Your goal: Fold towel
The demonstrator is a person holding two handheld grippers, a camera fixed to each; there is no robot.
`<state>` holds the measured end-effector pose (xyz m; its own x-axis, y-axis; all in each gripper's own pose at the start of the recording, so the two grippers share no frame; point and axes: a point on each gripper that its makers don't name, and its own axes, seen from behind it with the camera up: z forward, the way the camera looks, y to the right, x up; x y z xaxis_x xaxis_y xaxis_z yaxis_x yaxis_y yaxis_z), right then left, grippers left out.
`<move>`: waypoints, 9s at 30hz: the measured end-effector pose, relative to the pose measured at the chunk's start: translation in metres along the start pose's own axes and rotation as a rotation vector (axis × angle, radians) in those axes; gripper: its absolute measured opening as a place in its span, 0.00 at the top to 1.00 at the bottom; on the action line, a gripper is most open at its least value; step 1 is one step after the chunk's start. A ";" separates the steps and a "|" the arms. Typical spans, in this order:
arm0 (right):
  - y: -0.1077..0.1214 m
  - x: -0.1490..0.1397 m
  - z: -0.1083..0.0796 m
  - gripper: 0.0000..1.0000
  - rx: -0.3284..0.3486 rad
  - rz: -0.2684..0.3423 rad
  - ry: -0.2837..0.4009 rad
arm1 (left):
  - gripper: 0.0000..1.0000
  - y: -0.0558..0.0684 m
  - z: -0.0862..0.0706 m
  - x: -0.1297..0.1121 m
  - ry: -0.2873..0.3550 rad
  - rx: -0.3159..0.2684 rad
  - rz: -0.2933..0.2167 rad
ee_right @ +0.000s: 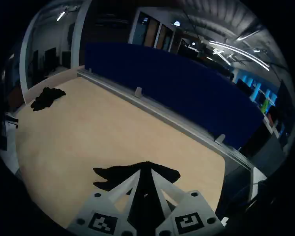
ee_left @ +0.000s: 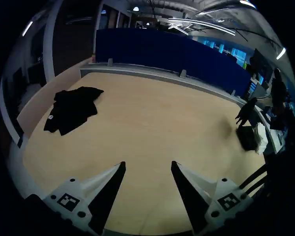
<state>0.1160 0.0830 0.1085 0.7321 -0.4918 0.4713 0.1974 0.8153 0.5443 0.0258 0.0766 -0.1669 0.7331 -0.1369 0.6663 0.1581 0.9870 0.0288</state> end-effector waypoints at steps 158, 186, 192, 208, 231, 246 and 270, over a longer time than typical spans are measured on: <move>0.047 -0.198 0.052 0.06 -0.231 0.402 -0.139 | 0.15 0.028 0.004 0.001 -0.051 0.010 0.083; 0.057 -0.194 0.056 0.06 -0.261 0.429 -0.141 | 0.15 0.015 -0.005 -0.002 -0.049 0.041 0.059; 0.053 -0.184 0.034 0.06 -0.274 0.432 -0.107 | 0.15 0.015 -0.004 -0.001 -0.040 0.025 0.050; -0.002 -0.150 -0.043 0.06 -0.349 0.465 0.064 | 0.15 0.020 -0.004 0.016 0.012 -0.037 0.066; -0.061 -0.067 -0.126 0.02 -0.451 0.502 0.396 | 0.15 0.032 -0.002 0.051 0.103 -0.115 0.101; -0.103 -0.007 -0.136 0.00 -0.408 0.470 0.486 | 0.15 0.028 0.001 0.114 0.294 -0.128 0.085; -0.175 0.038 -0.103 0.00 -0.334 0.458 0.450 | 0.15 0.018 0.014 0.189 0.610 -0.090 0.126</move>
<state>0.1765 -0.0464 -0.0402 0.9724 0.0363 0.2306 -0.0574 0.9947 0.0853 0.1575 0.0698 -0.0298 0.9910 -0.0693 0.1147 0.0812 0.9914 -0.1029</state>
